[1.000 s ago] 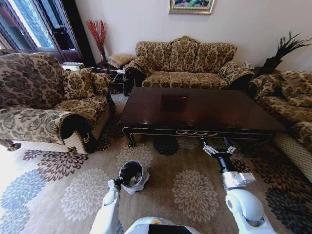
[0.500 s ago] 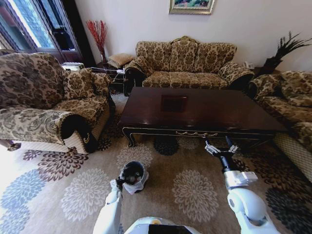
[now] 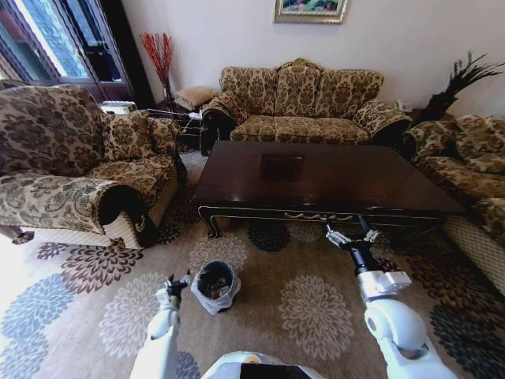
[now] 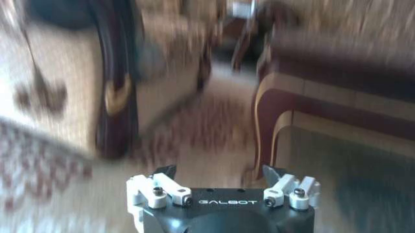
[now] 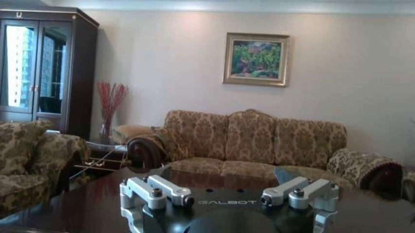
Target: Move to the front of the table and place the trash on the table into the trash bin.
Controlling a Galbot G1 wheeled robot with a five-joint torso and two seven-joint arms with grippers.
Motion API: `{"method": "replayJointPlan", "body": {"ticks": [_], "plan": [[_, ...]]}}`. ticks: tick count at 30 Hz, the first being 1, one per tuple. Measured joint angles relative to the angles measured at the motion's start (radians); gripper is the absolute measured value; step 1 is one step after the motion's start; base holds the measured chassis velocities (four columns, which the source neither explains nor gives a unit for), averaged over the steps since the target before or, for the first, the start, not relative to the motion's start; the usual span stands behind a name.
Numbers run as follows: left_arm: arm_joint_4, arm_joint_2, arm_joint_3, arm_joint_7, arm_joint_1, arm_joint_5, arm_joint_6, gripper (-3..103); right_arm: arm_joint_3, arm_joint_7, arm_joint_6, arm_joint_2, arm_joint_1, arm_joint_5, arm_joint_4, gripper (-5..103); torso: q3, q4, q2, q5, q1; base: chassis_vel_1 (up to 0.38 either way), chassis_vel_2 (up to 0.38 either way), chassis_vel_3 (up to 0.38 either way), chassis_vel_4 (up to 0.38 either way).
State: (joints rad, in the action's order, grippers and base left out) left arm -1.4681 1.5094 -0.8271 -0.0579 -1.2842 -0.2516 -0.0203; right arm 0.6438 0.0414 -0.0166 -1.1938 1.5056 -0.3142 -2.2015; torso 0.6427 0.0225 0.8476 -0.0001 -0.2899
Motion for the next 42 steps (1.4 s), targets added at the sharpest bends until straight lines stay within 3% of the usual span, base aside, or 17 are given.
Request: {"method": "replayJointPlan", "body": {"ticks": [3,4,7,13,27,42], "plan": [[-0.262,0.010,-0.014,0.025,-0.068,-0.061,0.005,100,-0.004,0.007,-0.016,0.003,0.012,0.010,-0.024,100,0.000,-0.0002,0.000,-0.0004,0.000,0.000,0.000,0.000,0.000],[-0.262,0.010,-0.014,0.025,-0.068,-0.061,0.005,100,-0.004,0.007,-0.016,0.003,0.012,0.010,-0.024,100,0.000,-0.0002,0.000,-0.0004,0.000,0.000,0.000,0.000,0.000],[-0.509,0.014,-0.024,-0.018,-0.181,-0.126,0.026,100,0.006,0.005,-0.020,0.003,0.042,0.008,-0.040,100,0.000,-0.0001,0.000,0.0003,0.000,0.000,0.000,0.000,0.000],[-0.679,0.048,-0.010,-0.054,-0.287,-0.129,0.052,100,0.015,-0.009,-0.028,-0.002,0.055,0.019,-0.044,100,0.000,0.0001,0.000,0.0001,0.000,0.000,0.000,0.000,0.000],[-0.700,0.090,0.010,-0.066,-0.319,-0.097,0.010,100,0.011,-0.019,-0.046,0.001,0.082,0.037,-0.063,100,0.000,0.0000,0.000,-0.0001,0.000,-0.055,-0.070,0.068,0.067],[-0.689,0.098,0.018,-0.066,-0.304,-0.064,0.012,100,-0.014,-0.003,-0.017,0.012,0.064,0.044,-0.048,100,0.000,-0.0003,0.000,0.0004,0.000,-0.158,-0.160,0.154,0.149]]}}
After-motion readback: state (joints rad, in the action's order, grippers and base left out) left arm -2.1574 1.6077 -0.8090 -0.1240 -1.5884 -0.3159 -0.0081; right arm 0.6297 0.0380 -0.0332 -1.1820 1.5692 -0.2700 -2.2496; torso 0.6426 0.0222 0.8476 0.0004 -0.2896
